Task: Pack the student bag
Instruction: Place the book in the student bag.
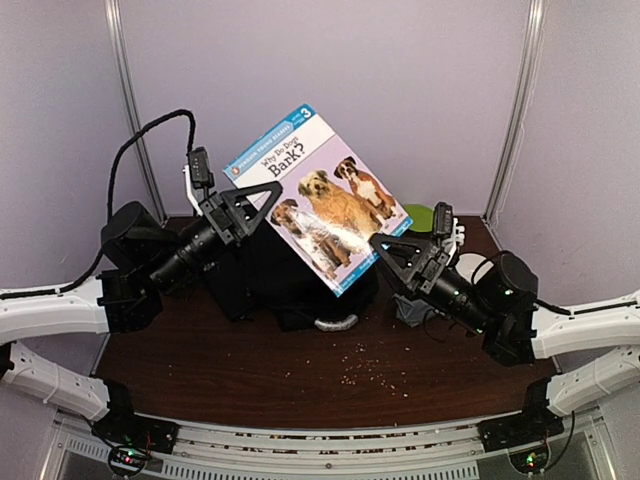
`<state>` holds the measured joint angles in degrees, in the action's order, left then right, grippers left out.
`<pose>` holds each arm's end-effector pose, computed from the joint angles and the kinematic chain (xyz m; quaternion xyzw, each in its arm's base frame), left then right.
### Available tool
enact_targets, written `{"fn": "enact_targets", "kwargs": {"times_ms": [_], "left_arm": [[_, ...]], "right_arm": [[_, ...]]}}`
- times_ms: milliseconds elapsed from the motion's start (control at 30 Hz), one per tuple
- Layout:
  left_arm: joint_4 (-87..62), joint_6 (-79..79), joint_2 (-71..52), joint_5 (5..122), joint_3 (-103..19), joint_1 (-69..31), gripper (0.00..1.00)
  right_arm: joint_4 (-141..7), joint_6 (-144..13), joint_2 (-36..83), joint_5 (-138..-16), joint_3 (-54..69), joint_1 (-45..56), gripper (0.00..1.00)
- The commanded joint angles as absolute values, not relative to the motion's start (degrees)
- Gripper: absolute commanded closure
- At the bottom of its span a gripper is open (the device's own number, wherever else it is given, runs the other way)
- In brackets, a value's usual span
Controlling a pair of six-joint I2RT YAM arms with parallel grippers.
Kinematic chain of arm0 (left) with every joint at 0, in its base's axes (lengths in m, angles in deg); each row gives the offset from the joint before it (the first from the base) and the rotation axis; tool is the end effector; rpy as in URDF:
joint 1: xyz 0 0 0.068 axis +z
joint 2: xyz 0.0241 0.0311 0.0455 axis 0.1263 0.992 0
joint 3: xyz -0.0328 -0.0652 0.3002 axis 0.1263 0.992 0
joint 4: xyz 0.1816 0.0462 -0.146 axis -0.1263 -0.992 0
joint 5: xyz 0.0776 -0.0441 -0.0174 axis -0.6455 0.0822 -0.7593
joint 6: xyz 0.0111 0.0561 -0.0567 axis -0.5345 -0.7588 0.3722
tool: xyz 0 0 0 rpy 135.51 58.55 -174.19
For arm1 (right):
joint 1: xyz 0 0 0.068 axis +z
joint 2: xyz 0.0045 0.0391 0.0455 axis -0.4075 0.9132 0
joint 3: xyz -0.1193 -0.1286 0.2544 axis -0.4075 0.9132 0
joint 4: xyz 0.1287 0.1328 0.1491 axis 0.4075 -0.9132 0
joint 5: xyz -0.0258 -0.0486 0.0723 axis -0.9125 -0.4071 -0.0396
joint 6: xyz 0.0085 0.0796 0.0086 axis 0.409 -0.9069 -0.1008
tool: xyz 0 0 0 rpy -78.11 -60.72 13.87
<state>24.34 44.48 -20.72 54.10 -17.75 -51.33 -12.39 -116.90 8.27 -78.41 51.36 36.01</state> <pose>0.1319 -0.2139 0.4341 0.0034 0.5576 -0.6973 0.4503 0.1170 0.2173 0.3653 -0.0521 0.5702 0.7172 0.3973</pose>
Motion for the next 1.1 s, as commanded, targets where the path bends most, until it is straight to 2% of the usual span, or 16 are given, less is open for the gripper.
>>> {"fn": "enact_targets", "kwargs": {"times_ms": [0,200,233,267,367,400,567,700,867,1067], "left_arm": [[31.8,47.38,-19.17,55.7,-16.88,-51.1,1.0],[29.71,47.15,-18.83,55.68,-16.96,-50.56,1.0],[28.53,47.0,-18.82,55.7,-17.06,-50.33,0.93],[27.06,46.69,-18.91,55.83,-17.19,-50.05,0.75],[18.67,43.89,-19.86,57.63,-18.11,-48.87,0.11],[13.22,41.57,-20.61,57.22,-18.76,-48.63,0.03],[-21.72,20.03,-22.48,41.48,-24.64,-48.35,0.02],[-44.45,3.75,-14.97,36.89,-33.28,-48.76,0.02],[-53.43,-6.31,-3.86,28.91,-39.3,-53.36,0.02],[-53.21,-13.43,9.87,20.09,-47.21,-53.7,0.02]], "right_arm": [[-10.47,-116.49,8.51,-75.33,48.28,35.77,0.59],[-10.83,-115.72,5.46,-75.38,49.45,35.79,0.98],[-11.75,-115.17,4.23,-75.98,49.97,35.73,1.0],[-13.4,-114.34,2.64,-76.76,50.35,35.72,1.0],[-22.51,-110.63,-2.96,-79.41,50.94,35.75,1.0],[-28.22,-108.88,-5.02,-80.63,50.87,35.77,1.0],[-54.1,-102.62,-16.89,-89.47,50.91,35.73,1.0],[-66.79,-103.9,-26.2,-97.58,55.78,35.72,1.0],[-70.72,-108.61,-34.0,-100.99,63.15,35.78,1.0],[-70.94,-109.7,-35.03,-100.61,64.71,35.7,1.0]]}}
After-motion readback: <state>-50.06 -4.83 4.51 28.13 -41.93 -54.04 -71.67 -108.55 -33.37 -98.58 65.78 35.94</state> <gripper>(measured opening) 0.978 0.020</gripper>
